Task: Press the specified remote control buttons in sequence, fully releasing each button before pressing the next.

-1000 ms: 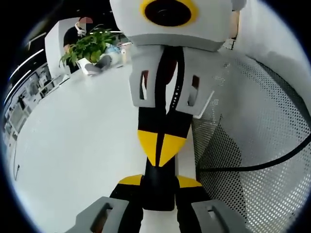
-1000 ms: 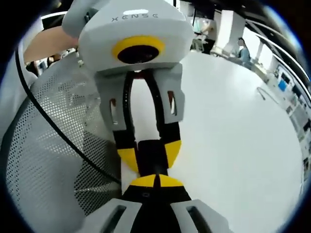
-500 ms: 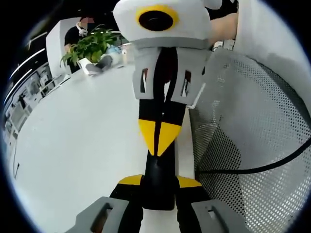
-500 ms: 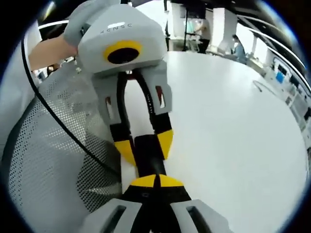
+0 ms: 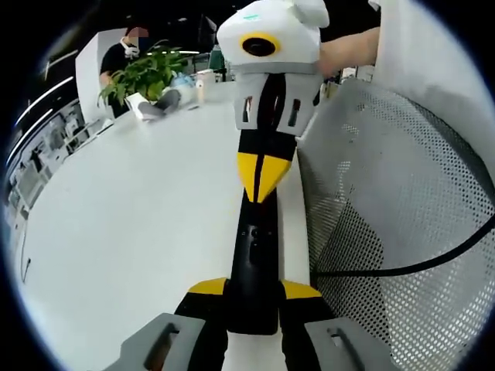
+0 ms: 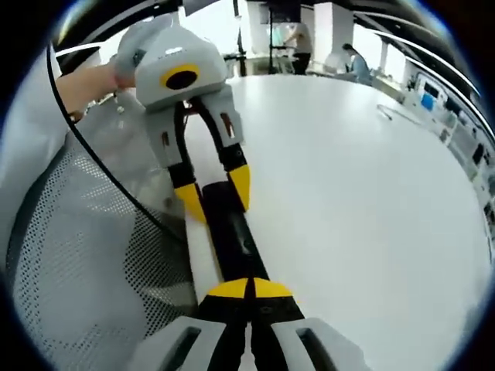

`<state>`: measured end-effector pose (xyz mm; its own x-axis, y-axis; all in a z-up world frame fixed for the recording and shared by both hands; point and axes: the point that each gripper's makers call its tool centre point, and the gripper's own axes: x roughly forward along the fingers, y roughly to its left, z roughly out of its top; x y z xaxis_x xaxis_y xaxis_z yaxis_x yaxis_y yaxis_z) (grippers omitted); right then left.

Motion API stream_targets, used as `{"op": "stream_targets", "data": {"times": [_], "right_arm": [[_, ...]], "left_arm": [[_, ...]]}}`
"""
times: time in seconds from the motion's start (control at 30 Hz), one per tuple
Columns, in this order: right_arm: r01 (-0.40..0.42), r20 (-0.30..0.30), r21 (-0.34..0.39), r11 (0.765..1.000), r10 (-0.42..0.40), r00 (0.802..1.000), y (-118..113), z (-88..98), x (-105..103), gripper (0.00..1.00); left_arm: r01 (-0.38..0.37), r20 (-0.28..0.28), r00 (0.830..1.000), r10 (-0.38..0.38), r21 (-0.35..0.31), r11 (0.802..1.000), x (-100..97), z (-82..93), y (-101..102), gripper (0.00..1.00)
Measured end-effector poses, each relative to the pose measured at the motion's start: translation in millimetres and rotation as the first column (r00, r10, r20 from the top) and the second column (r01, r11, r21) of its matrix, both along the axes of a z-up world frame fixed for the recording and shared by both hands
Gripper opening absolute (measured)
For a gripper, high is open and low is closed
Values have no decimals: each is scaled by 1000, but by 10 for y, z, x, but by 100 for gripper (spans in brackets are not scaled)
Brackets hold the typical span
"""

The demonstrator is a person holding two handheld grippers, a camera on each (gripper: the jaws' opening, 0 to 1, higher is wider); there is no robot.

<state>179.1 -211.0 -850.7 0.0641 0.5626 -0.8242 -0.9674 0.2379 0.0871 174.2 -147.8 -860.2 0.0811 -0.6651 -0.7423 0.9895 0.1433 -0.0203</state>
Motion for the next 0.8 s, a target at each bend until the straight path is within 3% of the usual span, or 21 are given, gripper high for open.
{"op": "stream_targets", "data": {"times": [0.67, 0.8], "right_arm": [[60, -7, -14, 998, -60, 998, -223, -3, 1, 0], [28, 14, -44, 999, -27, 1000, -209, -9, -2, 0]], "left_arm": [[1, 1, 1000, -1, -1, 1000, -8, -6, -9, 24], [4, 1, 1000, -4, 0, 1000, -11, -3, -12, 24]]}}
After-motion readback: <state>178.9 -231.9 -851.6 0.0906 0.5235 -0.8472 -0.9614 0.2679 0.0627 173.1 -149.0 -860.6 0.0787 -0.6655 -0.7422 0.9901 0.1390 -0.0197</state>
